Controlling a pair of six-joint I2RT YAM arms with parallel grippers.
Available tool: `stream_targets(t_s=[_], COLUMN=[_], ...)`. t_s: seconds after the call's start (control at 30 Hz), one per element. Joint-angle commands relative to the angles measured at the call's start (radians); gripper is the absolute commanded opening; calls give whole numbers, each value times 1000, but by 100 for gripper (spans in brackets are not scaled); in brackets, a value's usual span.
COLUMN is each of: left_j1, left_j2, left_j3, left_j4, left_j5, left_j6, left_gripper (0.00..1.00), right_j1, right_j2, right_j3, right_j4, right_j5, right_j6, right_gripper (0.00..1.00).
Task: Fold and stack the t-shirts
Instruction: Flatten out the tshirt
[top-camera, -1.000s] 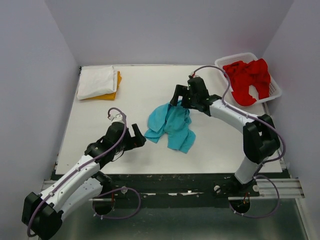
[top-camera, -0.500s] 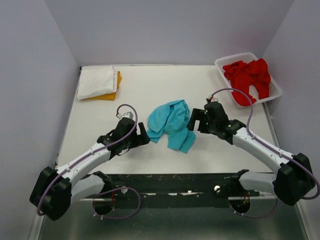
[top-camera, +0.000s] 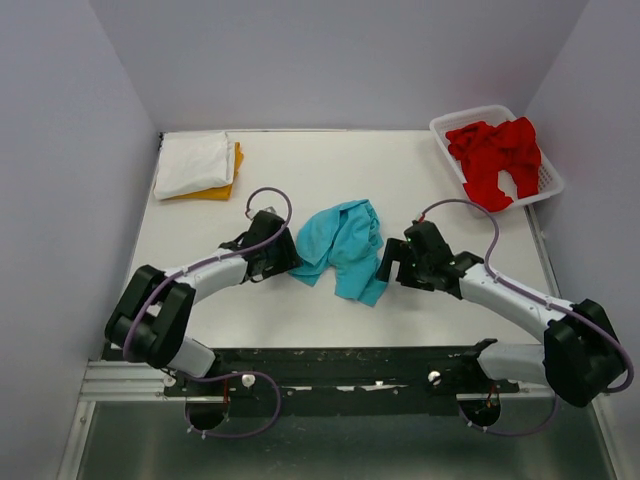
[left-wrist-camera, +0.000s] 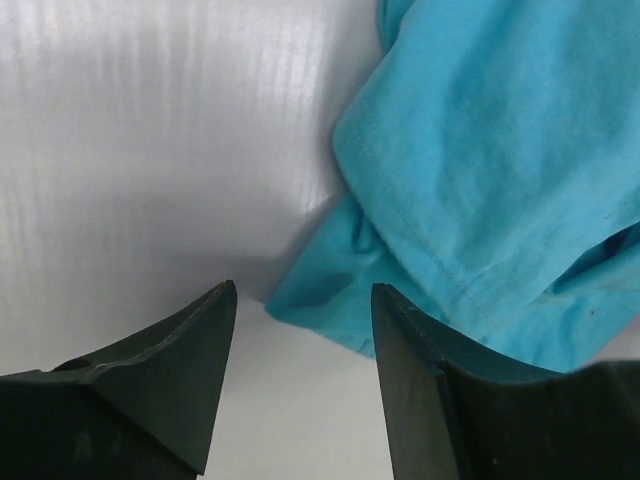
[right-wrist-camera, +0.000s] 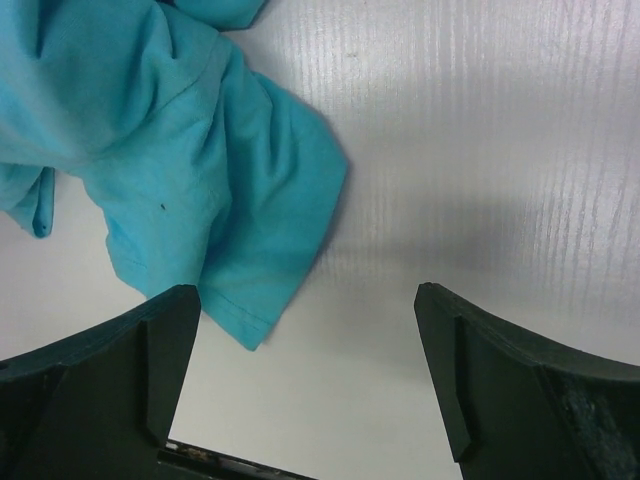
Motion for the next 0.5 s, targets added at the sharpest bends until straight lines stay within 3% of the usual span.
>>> stream_targets(t_s=[0.0,0.07,0.17,0.47], left_j1=[-2,-3,-12,-22], left_j2=[104,136,151,49], left_j3=[33,42,35,-54], left_j4=[70,89,119,134], left_j5=[114,155,195,188], left_j6=[28,34,31,5], left_gripper=[53,39,0,0], right_j1=[7,7,7,6], right_j2=[23,30,33,136], right_j3=[-30,-41,-45,-46], right_j4=[64,73,77,178], right_j5=[-7,-3,16,12], right_j6=[55,65,76,85], right_gripper=[97,96,93,70])
